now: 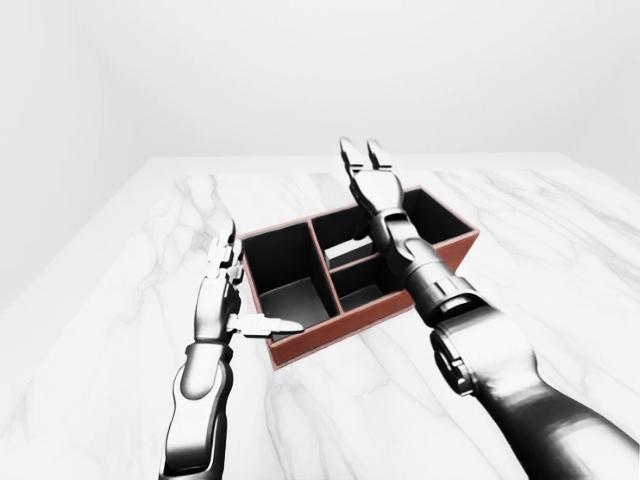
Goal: Pick up the book and place it in the front compartment of the caddy.
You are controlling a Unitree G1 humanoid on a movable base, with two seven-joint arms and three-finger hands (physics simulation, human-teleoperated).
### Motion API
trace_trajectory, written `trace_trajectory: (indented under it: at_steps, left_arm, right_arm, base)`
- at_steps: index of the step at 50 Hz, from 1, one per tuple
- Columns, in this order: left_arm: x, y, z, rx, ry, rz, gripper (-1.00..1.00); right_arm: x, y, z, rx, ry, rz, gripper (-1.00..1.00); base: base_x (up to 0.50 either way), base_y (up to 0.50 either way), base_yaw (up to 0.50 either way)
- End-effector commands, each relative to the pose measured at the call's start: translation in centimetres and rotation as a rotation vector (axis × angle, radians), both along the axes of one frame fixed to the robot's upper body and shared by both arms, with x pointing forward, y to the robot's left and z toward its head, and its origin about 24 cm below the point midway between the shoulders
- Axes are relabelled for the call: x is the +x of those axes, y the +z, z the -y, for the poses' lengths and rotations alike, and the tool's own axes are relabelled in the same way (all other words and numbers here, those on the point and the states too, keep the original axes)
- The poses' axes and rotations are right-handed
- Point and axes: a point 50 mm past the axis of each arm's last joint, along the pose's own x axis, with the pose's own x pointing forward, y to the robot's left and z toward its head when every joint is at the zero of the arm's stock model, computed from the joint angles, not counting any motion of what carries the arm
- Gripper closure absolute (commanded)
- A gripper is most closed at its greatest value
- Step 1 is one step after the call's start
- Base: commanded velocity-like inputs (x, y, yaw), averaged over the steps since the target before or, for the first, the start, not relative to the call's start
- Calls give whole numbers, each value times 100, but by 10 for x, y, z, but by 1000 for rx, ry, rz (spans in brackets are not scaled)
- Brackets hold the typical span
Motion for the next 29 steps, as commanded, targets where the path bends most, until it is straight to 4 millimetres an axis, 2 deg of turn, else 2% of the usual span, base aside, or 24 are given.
trace_trajectory:
  at_steps: [1,15,25,29]
  left_arm:
    - [1,0,-1,-2,3,0,-100]
    - [0,2,-1,-2,5,7,-100]
    - [2,3,-4,-4,13,14,-100]
    - [3,3,-5,-5,17,11,-100]
  right_arm:
    - [2,6,5,49,-10,-10,-100]
    - [2,19,9,175,15,-30,-100]
    - [-7,32,12,292,87,-25,-100]
    - [-35,51,13,405,235,9,-100]
  base:
    - [0,0,0]
    - [0,0,0]
    - [0,0,0]
    - [0,0,0]
